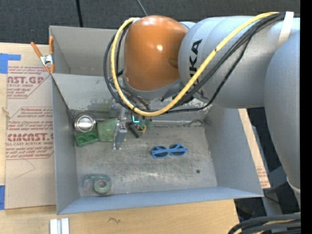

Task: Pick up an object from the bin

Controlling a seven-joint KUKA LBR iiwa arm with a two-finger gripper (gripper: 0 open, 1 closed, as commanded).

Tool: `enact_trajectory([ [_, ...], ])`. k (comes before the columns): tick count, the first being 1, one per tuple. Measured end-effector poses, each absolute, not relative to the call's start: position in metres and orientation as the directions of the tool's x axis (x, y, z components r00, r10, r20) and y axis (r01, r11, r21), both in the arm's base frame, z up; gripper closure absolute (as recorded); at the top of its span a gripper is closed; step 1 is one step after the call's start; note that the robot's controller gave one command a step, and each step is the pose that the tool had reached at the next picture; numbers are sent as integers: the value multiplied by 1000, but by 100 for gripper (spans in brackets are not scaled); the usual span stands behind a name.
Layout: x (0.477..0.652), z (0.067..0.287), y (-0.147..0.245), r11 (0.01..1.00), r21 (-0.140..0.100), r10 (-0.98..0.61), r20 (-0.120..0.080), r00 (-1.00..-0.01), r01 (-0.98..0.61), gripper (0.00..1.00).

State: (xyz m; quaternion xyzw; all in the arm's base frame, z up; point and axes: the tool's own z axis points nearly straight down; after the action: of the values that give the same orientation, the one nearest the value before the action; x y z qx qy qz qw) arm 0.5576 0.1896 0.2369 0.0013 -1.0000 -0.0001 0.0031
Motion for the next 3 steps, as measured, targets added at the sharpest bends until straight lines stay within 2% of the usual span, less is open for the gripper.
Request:
enact_trajectory([
  [1, 582, 81, 213, 987, 3, 158, -3, -987, 158, 0],
  [2, 581, 82, 211, 987, 1, 160, -1, -987, 160, 100],
  [3, 587, 146, 226, 968, 5, 252, -6, -968, 252, 100],
])
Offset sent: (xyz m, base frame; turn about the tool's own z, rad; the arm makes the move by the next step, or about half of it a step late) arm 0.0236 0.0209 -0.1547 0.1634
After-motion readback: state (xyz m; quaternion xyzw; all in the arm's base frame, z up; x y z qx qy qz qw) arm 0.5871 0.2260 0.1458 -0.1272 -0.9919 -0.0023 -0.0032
